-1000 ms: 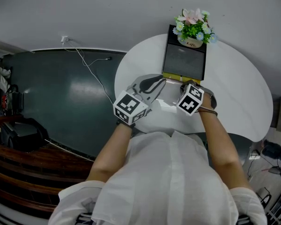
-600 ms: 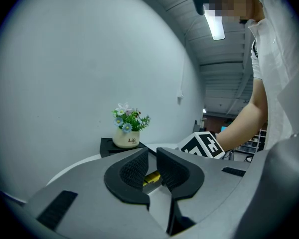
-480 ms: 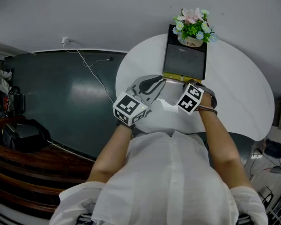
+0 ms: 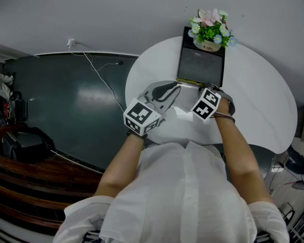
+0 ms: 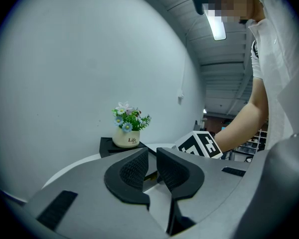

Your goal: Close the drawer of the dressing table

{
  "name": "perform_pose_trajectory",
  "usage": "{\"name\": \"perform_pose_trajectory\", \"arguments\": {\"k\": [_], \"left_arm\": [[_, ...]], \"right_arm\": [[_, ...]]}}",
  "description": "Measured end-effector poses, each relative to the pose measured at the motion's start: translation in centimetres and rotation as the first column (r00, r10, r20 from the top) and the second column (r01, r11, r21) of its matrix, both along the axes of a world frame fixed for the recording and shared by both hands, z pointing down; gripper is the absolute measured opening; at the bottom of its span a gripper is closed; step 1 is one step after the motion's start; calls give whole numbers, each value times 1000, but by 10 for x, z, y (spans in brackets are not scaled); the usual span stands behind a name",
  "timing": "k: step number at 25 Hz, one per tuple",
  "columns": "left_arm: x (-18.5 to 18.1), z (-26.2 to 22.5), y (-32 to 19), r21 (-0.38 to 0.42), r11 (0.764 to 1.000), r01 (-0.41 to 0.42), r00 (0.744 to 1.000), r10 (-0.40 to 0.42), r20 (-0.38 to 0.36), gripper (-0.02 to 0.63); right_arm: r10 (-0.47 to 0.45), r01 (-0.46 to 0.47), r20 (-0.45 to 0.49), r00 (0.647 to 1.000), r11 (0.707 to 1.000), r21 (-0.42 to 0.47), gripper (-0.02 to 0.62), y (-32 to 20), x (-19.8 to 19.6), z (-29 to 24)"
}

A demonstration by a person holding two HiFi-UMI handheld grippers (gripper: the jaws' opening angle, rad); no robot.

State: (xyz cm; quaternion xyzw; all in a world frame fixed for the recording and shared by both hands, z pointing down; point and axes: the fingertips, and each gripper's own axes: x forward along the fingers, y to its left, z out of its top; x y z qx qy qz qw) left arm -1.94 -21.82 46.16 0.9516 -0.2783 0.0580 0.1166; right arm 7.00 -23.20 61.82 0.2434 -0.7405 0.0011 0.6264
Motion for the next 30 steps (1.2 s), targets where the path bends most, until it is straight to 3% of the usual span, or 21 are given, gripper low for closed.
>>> {"name": "perform_pose_trajectory", "arguments": {"k": [14, 21, 25, 30], "left_arm": [[-1, -2, -8, 5, 1000, 3, 1000, -3, 4, 49], [-10, -7, -12, 16, 1000, 23, 1000, -23, 9, 49], [-17, -11, -17, 23, 999, 41, 999, -41, 9, 49], [-29, -19, -24, 40, 997, 71, 997, -71, 7, 49]], "right_arm": [[16, -16, 15, 1000, 1000, 2, 9, -6, 3, 6], [78, -78, 124, 989, 997, -5, 9, 1, 3, -10], [162, -168, 239, 957, 986, 4, 9, 4, 4, -28], [270, -316, 413, 870, 948, 45, 9, 3, 14, -58]]}}
